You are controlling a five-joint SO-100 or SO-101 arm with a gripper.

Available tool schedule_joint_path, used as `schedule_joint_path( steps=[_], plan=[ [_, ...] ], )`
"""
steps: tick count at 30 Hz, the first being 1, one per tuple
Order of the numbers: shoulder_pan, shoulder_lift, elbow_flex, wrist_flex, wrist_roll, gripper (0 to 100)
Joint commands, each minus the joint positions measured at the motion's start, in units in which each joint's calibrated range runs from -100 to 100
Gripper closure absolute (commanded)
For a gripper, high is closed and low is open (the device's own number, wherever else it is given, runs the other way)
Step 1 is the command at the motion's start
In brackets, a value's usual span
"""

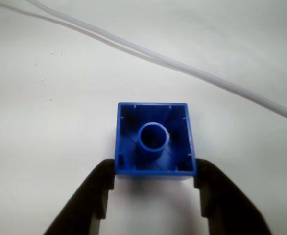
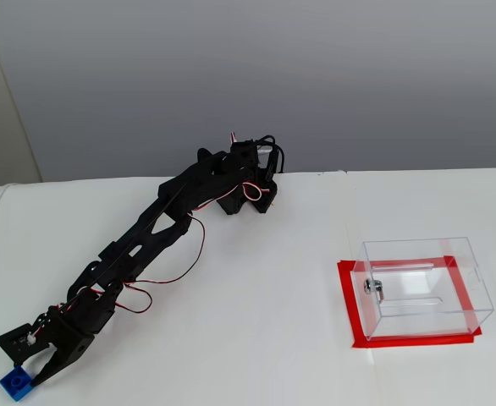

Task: Pick the blue lego brick and place it into the transparent box

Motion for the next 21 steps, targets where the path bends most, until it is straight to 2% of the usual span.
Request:
schedule_joint_path(
  steps=[1,8,21],
  plan=[
    [-0.32,-3.07,-0.74,1.91,0.17,87],
    [-1.06,-8.07,0.26,8.7,0.07,87],
    [-1.95,-9.86,0.17,10.0,-0.3,87]
  ],
)
